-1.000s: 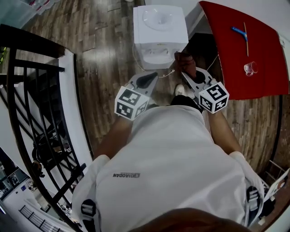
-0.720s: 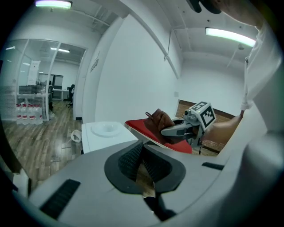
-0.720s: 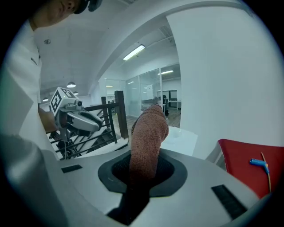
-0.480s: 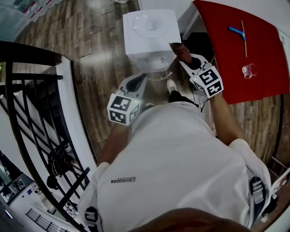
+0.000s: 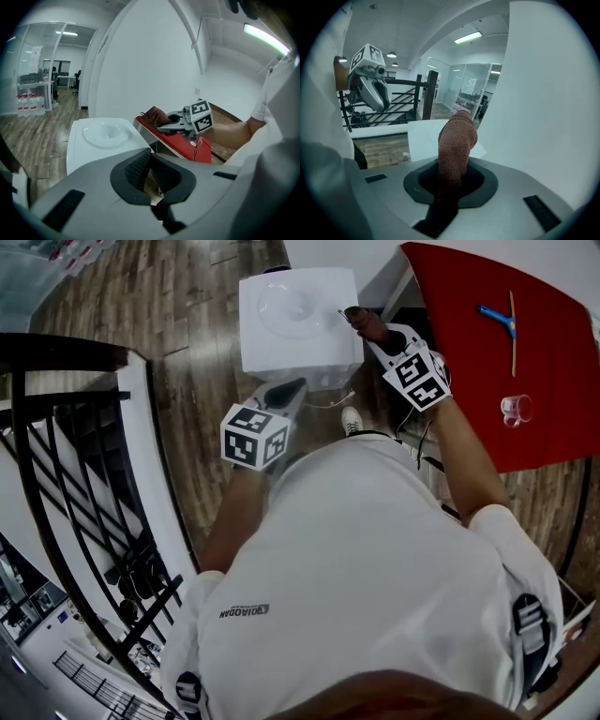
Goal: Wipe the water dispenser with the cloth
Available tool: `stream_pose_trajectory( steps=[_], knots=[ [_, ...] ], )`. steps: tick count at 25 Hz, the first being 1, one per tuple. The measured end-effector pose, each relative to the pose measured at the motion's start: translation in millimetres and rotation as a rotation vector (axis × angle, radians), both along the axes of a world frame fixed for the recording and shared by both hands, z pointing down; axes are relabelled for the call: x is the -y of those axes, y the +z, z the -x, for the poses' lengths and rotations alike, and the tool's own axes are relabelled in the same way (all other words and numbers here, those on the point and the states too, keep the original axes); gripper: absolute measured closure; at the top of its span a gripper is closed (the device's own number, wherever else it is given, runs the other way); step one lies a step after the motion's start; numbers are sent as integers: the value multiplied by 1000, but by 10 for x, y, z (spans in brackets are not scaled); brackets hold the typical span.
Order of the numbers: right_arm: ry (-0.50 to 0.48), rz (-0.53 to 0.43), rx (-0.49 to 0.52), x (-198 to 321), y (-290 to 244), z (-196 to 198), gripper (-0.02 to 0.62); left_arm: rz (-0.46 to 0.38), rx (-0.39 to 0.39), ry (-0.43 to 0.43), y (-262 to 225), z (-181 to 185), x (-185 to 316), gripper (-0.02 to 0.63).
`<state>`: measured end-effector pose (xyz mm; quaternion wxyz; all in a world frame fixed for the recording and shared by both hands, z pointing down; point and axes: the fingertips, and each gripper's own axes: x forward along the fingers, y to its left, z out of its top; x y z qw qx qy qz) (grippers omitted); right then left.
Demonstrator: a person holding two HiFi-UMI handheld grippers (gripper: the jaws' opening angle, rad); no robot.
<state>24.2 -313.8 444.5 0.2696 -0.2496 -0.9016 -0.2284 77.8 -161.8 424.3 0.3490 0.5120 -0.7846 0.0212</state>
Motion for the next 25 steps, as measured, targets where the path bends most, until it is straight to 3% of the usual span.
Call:
stream_pose_trajectory(
  steps=[5, 10, 18, 25],
  knots=[
    [-49, -100, -11, 319, 243, 509, 545, 10, 24, -80, -5, 211, 182, 609],
    [-66, -133, -24, 532, 385, 1002, 545, 53, 88, -114, -42, 271, 367, 609],
    [-191, -284, 16, 429, 489, 1683, 545, 95, 38, -137, 45, 183, 461, 609],
    [-294, -439, 22, 333, 693, 1864, 545, 95, 43, -192, 16, 202, 373, 609]
  ],
)
